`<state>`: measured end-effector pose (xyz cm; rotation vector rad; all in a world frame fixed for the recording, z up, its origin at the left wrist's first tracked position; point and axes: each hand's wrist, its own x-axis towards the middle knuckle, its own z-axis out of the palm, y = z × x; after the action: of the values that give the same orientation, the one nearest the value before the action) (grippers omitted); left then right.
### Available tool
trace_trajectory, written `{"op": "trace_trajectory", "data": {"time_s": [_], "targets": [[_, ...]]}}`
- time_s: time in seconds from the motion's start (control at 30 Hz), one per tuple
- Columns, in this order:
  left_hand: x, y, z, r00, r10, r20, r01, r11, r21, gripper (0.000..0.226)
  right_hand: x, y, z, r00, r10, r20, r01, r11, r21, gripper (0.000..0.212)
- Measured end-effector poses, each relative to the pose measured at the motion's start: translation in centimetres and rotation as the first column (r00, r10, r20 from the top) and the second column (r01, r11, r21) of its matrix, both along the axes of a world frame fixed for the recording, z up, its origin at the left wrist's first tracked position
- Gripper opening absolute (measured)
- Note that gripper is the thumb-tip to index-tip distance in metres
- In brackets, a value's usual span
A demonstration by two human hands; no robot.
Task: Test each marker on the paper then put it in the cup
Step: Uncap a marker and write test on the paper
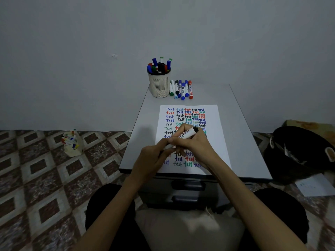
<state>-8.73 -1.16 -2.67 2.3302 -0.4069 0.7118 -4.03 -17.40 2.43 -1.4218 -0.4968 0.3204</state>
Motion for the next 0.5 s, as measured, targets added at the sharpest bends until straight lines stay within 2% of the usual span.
{"op": "trace_trajectory", "data": {"time_s": [0.07,0.2,0.27,0.37,0.43,0.5], "targets": [[-0.1,-0.1,0.0,1.0,-0.01,-0.023,0.01,1.0,0.023,0.032,0.3,-0.3,0.0,1.0,-0.022,-0.006,0.022,1.0,-0.002,0.011],[0.5,-0.1,-0.1,0.998,0.025,-0.052,-0.022,0.997,0.071,0.043,1.4,-2.3,0.2,0.983,-0.118,-0.138,0.152,0.951,0.271,0.012],[1.1,0.0,-0.4,0.996,0.012,-0.09,0.006,0.982,0.19,0.043,1.8,-3.8,0.3,0.964,-0.169,-0.205,0.229,0.92,0.318,0.015],[1.6,0.2,-0.9,0.994,-0.021,-0.106,0.053,0.951,0.304,0.044,1.6,-5.5,-0.2,0.964,-0.175,-0.199,0.219,0.95,0.223,0.017],[1.8,0.2,-1.0,0.993,-0.022,-0.118,0.056,0.954,0.294,0.045,1.0,-6.2,-0.9,0.964,-0.197,-0.18,0.223,0.964,0.141,0.009],[1.9,0.2,-1.2,0.992,-0.018,-0.123,0.053,0.957,0.286,0.046,0.4,-6.7,-1.5,0.966,-0.216,-0.141,0.229,0.97,0.085,0.016]]}}
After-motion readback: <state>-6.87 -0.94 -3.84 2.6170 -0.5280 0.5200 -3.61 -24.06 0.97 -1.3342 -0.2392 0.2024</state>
